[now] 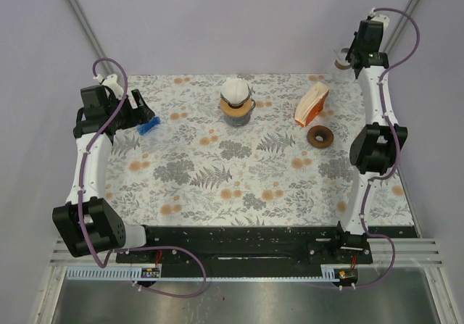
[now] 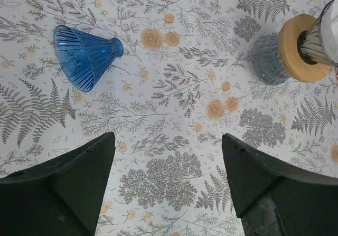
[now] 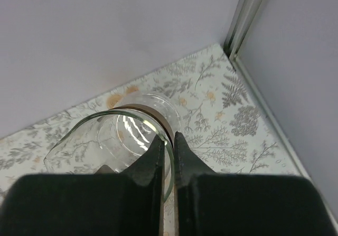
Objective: Place the coffee filter in the dripper
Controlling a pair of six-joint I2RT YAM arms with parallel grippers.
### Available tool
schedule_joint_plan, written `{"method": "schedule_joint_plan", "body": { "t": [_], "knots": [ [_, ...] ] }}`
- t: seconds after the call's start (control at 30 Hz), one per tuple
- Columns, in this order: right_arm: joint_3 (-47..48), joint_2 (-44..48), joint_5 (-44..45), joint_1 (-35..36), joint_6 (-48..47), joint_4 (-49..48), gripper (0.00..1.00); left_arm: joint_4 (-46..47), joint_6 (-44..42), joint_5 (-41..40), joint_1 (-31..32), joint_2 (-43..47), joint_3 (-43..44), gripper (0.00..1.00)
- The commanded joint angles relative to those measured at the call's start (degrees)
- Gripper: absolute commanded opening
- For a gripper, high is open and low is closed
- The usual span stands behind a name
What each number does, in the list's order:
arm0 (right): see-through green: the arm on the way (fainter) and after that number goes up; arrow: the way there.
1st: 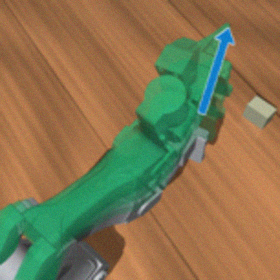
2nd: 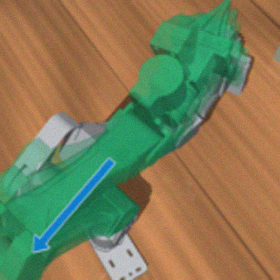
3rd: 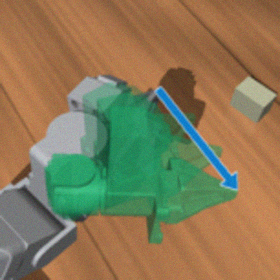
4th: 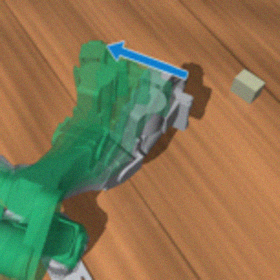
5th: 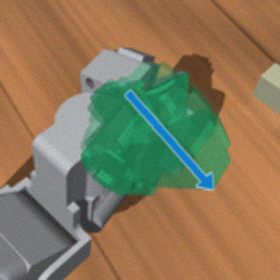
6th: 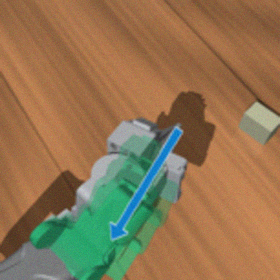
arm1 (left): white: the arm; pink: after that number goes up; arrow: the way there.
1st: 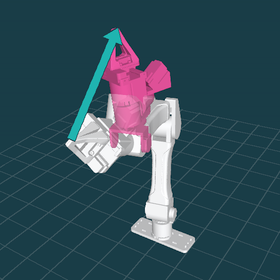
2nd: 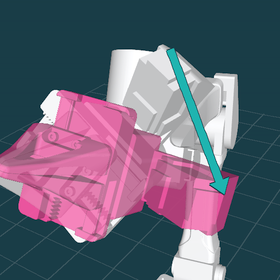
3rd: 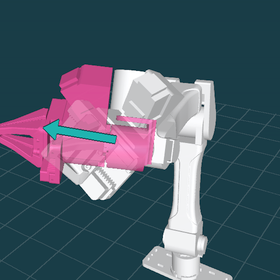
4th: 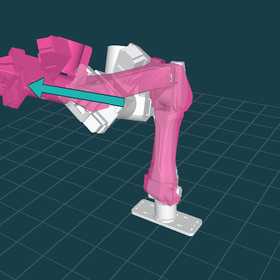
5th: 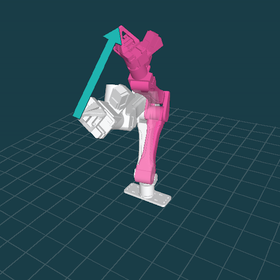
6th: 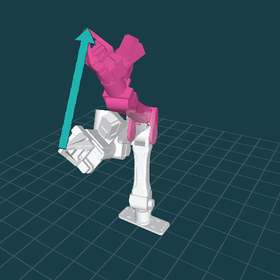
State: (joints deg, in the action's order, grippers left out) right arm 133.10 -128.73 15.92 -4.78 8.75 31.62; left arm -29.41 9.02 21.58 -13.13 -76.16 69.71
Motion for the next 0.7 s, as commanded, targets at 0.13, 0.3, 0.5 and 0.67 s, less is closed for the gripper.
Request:
{"method": "schedule_joint_plan", "body": {
  "t": [0.13,0.3,0.5,0.67],
  "knots": [
    [-9.7,20.5,-3.2,7.3,-6.5,-6.9,0.00,2.7,-2.4,0.3,-0.4,0.9,-0.1,0.85],
    [-16.7,27.3,-13.6,16.6,-8.5,-3.1,0.00,2.3,-3.4,-0.4,-0.5,-0.2,0.5,0.85],
    [-25.2,32.0,-19.2,28.1,-9.6,0.0,0.00,1.7,-4.4,-1.5,-0.7,-2.3,0.8,0.85],
    [-35.2,34.8,-21.2,36.8,-9.3,-1.5,0.00,1.1,-5.0,-2.8,-0.7,-5.6,1.9,0.85]
  ]
}}
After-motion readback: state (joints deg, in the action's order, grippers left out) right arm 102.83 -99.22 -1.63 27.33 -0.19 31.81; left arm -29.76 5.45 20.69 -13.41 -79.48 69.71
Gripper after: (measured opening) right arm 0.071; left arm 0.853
